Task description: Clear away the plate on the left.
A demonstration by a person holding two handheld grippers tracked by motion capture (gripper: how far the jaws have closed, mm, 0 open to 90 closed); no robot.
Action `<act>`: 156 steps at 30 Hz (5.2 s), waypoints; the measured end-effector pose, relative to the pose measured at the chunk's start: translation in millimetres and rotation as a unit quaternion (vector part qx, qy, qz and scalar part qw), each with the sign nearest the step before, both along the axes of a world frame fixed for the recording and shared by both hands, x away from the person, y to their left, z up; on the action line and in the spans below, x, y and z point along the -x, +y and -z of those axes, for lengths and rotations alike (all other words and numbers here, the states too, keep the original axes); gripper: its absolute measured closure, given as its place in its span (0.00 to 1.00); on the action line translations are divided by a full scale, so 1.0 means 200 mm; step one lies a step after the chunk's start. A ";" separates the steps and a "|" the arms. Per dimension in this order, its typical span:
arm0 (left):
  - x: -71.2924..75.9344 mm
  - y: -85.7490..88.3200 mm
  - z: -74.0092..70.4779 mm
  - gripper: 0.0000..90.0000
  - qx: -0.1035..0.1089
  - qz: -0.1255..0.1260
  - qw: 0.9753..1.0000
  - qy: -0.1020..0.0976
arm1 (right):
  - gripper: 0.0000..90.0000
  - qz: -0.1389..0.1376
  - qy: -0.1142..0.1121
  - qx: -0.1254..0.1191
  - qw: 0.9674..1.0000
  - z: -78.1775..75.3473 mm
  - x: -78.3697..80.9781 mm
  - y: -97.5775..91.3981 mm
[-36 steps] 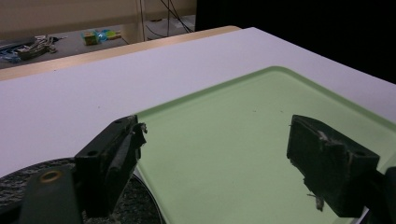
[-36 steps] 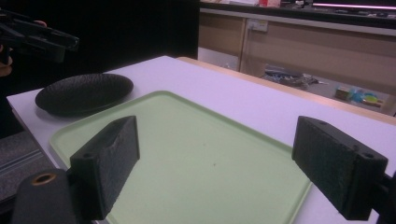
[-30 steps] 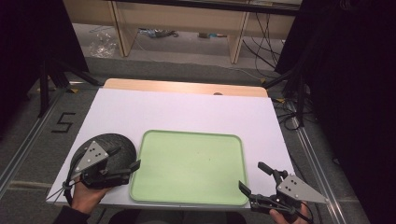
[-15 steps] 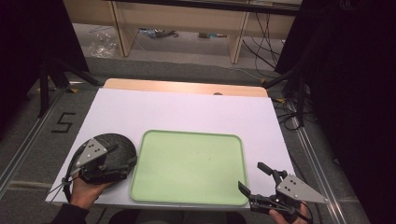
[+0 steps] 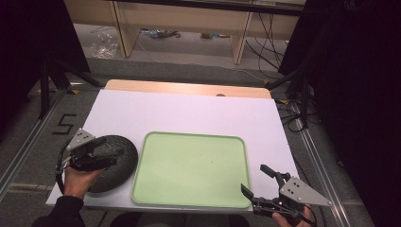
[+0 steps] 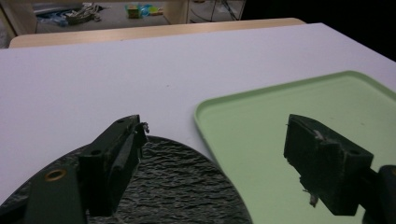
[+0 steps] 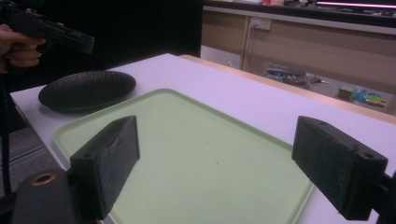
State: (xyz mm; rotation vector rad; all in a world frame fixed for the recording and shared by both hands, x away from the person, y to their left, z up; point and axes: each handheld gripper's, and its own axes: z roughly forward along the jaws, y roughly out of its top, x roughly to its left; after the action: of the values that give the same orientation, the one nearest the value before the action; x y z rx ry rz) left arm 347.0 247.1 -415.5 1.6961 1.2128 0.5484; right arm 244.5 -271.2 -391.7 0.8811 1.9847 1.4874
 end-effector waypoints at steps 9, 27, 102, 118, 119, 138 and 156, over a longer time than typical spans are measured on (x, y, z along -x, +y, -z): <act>-0.08 0.09 0.02 0.21 -0.001 -0.020 0.999 0.032 | 0.18 0.002 0.002 0.006 1.000 0.00 0.00 0.00; -0.11 0.44 0.10 0.23 0.052 -0.072 0.992 0.088 | 0.18 -0.003 -0.004 0.004 1.000 0.00 0.00 0.00; -0.13 0.77 0.36 0.84 0.210 -0.100 0.939 0.253 | 0.18 -0.015 0.008 0.025 1.000 0.01 0.00 0.02; -0.08 0.72 0.08 0.93 0.152 -0.102 0.965 0.188 | 0.18 -0.011 0.006 0.022 1.000 0.01 0.00 0.02; -0.08 0.71 0.06 0.93 0.142 -0.104 0.967 0.183 | 0.18 -0.014 0.006 0.020 1.000 0.01 0.00 0.02; -0.06 0.39 -0.25 0.93 0.008 -0.058 0.992 0.113 | 0.18 -0.022 0.007 0.024 0.999 0.01 -0.01 0.03; -0.09 0.21 -0.22 0.81 -0.057 0.026 0.986 0.153 | 0.18 -0.018 -0.008 0.025 0.999 0.02 -0.01 0.03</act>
State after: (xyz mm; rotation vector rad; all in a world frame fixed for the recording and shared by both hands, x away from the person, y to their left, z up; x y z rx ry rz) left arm 365.7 290.0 -372.0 1.9559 1.3693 0.3391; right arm 247.0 -266.0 -394.7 0.8132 2.0265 1.4545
